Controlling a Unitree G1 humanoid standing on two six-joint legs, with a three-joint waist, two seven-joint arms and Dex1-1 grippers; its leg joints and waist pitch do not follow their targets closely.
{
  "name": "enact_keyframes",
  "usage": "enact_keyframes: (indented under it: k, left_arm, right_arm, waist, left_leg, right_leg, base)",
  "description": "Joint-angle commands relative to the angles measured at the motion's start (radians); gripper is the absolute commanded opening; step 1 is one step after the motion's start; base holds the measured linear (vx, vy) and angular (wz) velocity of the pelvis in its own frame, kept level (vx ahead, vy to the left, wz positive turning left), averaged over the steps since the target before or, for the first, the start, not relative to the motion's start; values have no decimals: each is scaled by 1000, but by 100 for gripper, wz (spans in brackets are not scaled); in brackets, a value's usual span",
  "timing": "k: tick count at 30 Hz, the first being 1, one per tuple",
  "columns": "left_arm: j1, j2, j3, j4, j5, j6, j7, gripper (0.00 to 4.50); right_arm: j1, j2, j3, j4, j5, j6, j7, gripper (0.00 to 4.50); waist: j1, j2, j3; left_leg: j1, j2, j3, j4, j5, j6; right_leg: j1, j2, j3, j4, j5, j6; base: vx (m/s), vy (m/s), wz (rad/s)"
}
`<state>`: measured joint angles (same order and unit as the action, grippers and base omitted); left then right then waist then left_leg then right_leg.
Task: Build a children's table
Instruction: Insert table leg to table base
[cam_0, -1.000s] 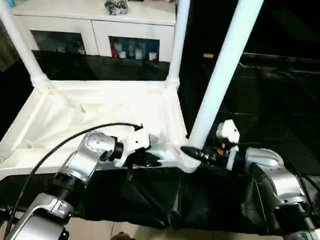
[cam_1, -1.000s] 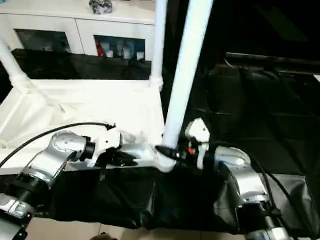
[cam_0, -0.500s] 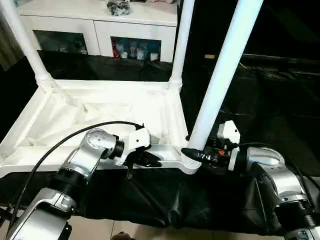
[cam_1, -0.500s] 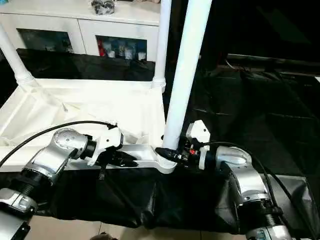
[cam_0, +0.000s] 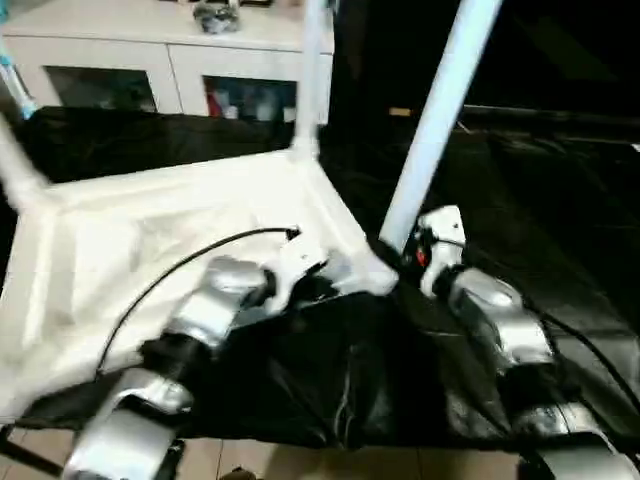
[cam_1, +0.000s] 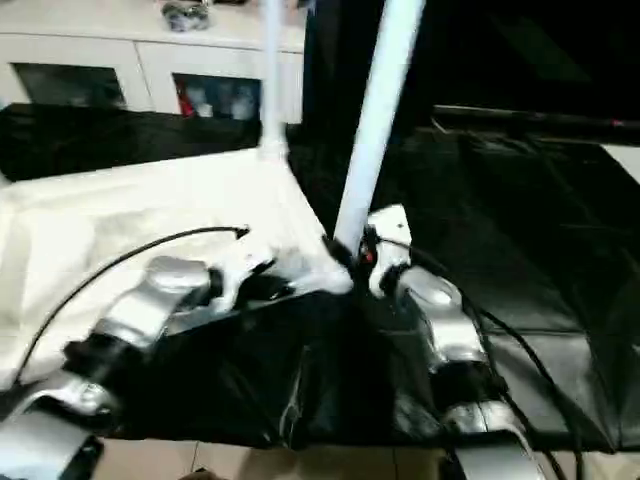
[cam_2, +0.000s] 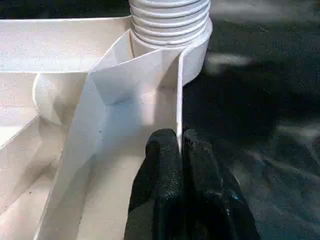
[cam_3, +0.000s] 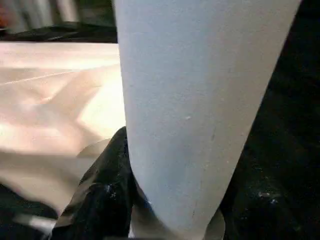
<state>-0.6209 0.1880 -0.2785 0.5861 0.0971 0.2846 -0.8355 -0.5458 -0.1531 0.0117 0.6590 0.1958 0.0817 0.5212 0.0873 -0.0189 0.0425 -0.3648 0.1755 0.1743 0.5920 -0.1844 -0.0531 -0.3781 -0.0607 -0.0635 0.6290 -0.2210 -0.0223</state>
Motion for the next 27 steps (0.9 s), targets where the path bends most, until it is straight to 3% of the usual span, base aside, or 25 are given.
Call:
enact_keyframes:
  k: [1, 7, 13, 15, 16, 18, 21, 23, 27]
  left_arm:
    - [-37, -60, 14, -70, -5, 21, 73, 0]
    - [-45, -67, 5, -56, 8, 10, 98, 0]
    - [-31, -48, -5, -79, 12, 6, 82, 0]
    - [-24, -44, -7, -88, 9, 3, 75, 0]
    - [-24, -44, -7, -88, 9, 3, 75, 0]
    - [-17, -36, -11, -99, 2, -8, 56, 0]
    - [-11, -26, -13, -107, -5, -16, 35, 0]
    - [-10, -21, -14, -108, -8, -21, 25, 0]
    - [6, 13, -24, -126, -28, -47, -51, 0]
  right_arm:
    - [10, 38, 20, 170, -31, 61, -72, 188]
    - [-14, 63, 20, 186, -35, 52, -67, 188]
    - [-44, 73, 30, 240, -58, 18, -45, 188]
    - [-45, 73, 34, 241, -57, 10, -24, 244]
    - [-45, 73, 34, 241, -57, 10, -24, 244]
    - [-44, 75, 31, 224, -42, 9, 17, 261]
    - [-43, 73, 38, 199, -33, 2, 68, 276]
    - [-42, 70, 43, 188, -31, -3, 86, 312]
    - [-33, 50, 55, 145, -31, -32, 162, 317]
  waist:
    - [1, 2, -45]
    - [3, 1, -46]
    - [-3, -2, -41]
    - [-4, -4, -40]
    - [-3, -3, -40]
    - [-4, -6, -41]
    - [-2, -6, -45]
    - [-1, -6, -46]
    - [-3, -6, -47]
  left_leg:
    - [9, 63, -28, -85, -250, -7]
    - [8, 62, -24, -83, -221, 17]
    - [10, 63, -27, -88, -283, 3]
    - [9, 65, -28, -90, -285, 1]
    - [9, 66, -29, -90, -288, 1]
    - [9, 65, -27, -90, -287, 4]
    - [5, 65, -24, -86, -224, 23]
    - [5, 65, -22, -85, -194, 35]
    - [3, 65, -22, -84, -168, 47]
  right_leg:
    - [31, -104, 58, -100, -260, -191]
    - [33, -100, 58, -95, -185, -195]
    - [25, -104, 59, -107, -321, -171]
    - [25, -103, 59, -107, -313, -169]
    - [24, -103, 60, -106, -311, -170]
    - [25, -103, 60, -105, -298, -174]
    - [30, -103, 61, -98, -212, -190]
    - [32, -102, 59, -94, -166, -202]
    - [36, -102, 58, -90, -124, -214]
  base:
    - [0, 0, 0]
    - [0, 0, 0]
    - [0, 0, 0]
    - [0, 0, 0]
    - [0, 0, 0]
    - [0, 0, 0]
    - [0, 0, 0]
    - [0, 0, 0]
    - [0, 0, 0]
